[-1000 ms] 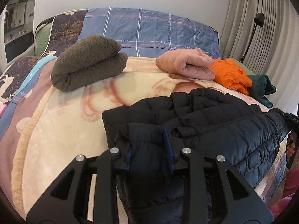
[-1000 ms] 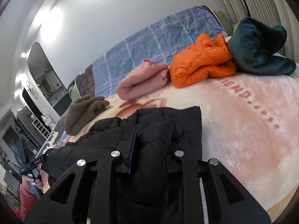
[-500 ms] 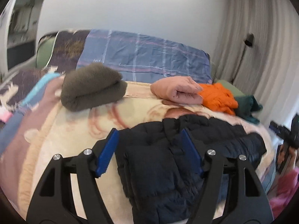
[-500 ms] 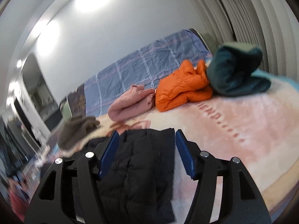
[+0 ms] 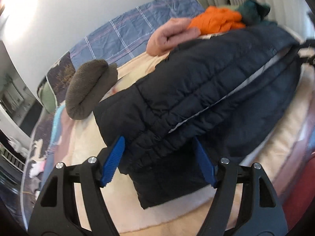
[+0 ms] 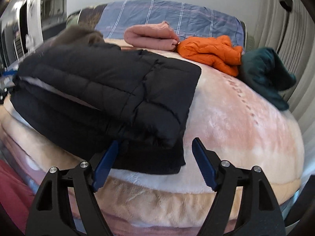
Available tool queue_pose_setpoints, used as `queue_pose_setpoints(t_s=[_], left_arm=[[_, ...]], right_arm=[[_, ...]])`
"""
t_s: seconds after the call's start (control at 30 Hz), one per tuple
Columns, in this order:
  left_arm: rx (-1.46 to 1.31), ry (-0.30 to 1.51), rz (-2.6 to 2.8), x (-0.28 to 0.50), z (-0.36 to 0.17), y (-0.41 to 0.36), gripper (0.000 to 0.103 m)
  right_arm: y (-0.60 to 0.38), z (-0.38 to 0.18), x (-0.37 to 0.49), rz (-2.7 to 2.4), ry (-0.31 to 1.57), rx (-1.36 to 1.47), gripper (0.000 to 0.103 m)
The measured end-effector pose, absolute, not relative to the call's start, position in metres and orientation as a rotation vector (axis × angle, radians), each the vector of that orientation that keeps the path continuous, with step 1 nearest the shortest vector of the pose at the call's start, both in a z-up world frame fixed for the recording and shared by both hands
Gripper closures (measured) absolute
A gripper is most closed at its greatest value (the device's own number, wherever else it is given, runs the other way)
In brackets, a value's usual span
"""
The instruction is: Fold large clothes
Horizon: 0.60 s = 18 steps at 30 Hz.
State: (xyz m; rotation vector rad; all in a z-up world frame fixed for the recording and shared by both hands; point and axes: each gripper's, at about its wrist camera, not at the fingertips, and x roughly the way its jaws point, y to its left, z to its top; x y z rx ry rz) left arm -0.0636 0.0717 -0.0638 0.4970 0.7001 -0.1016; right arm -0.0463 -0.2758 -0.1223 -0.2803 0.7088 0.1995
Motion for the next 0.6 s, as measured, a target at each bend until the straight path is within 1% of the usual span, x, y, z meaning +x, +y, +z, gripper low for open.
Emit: queue_pose_setpoints(t_s=[0.07,0.2,0.37,0.43,0.53,0.6], left_arm=[[0.519,0.695,-0.081,-0.059,-0.063,0.072,0.03],[0.518,0.63,-0.041,-0.052,-0.048,0.08,0.03],[0.47,0.508,0.009,-0.028,-0.008,0.094,0.03],[0.44,0.454,0.038,-0.018,0.013,0.099,0.029],[0.409,0.379,0.038,-0.013,0.043,0.104,0.02],[0.397,0.343,0.0,-0.018,0.058,0.102,0.017]], right_arm=[[-0.278,-0.118,-0.044,0.188,0.685,-0.274,0.026],[-0.287,-0.098,-0.034,0.139,0.599,-0.221,0.025],[-0.291,-0.063,-0.007,0.136,0.474,-0.122,0.023],[-0.292,-0.049,0.01,0.125,0.456,-0.082,0.022],[-0.289,-0.037,0.035,0.117,0.464,-0.053,0.022],[-0.285,-0.035,0.05,0.106,0.482,-0.049,0.022]])
